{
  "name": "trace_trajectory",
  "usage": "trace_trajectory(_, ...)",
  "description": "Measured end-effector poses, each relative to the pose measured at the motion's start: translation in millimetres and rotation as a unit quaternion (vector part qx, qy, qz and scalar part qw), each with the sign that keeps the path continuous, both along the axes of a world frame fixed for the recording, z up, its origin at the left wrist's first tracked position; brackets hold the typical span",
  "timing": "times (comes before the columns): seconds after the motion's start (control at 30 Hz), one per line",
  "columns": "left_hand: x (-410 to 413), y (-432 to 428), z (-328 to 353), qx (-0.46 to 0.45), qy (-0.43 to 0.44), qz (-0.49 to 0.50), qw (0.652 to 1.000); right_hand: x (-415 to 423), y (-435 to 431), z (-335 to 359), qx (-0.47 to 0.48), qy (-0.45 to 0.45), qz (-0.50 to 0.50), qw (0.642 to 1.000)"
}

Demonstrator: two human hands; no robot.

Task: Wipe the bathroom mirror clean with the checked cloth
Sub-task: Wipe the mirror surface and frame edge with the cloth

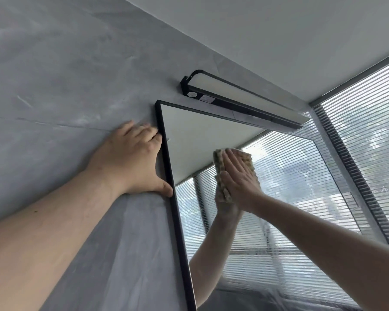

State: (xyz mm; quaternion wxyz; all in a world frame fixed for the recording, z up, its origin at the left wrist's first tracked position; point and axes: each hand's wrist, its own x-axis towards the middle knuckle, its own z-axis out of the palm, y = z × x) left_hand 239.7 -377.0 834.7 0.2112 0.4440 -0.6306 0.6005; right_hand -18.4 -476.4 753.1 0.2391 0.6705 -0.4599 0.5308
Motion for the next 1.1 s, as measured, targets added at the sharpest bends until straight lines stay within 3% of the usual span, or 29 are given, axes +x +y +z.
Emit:
trace_trajectory(0.13,-1.0,2.0,-1.4,0.013,0.012,0.006,1.000,52.5,30.4,-18.9,-0.058,0.140,0.017,0.988)
trace_trajectory(0.23,-0.7,4.3,-4.3,0.024,0.012,0.010,1.000,58.9,34.8,-18.9,-0.069,0.146,0.041,0.986)
trace_trajectory(0.53,0.1,2.2,-6.4,0.017,0.009,0.003,1.000,-10.4,-18.3,33.7,-0.021,-0.075,-0.001,0.997)
trace_trajectory(0.67,1.7,0.3,-6.0,0.011,0.011,-0.017,1.000,-62.9,-49.7,27.3,0.004,-0.220,-0.023,0.975)
trace_trajectory(0.77,2.0,-0.7,-5.3,0.006,0.007,-0.028,1.000,-81.2,-64.3,17.2,0.007,-0.299,0.017,0.954)
trace_trajectory(0.93,2.9,-3.0,-4.8,-0.003,0.004,-0.039,0.999,-73.2,-59.2,11.2,-0.005,-0.303,0.027,0.953)
trace_trajectory(1.1,4.4,-1.9,-8.6,-0.001,0.007,-0.056,0.998,-47.5,-40.2,0.6,0.005,-0.232,0.019,0.972)
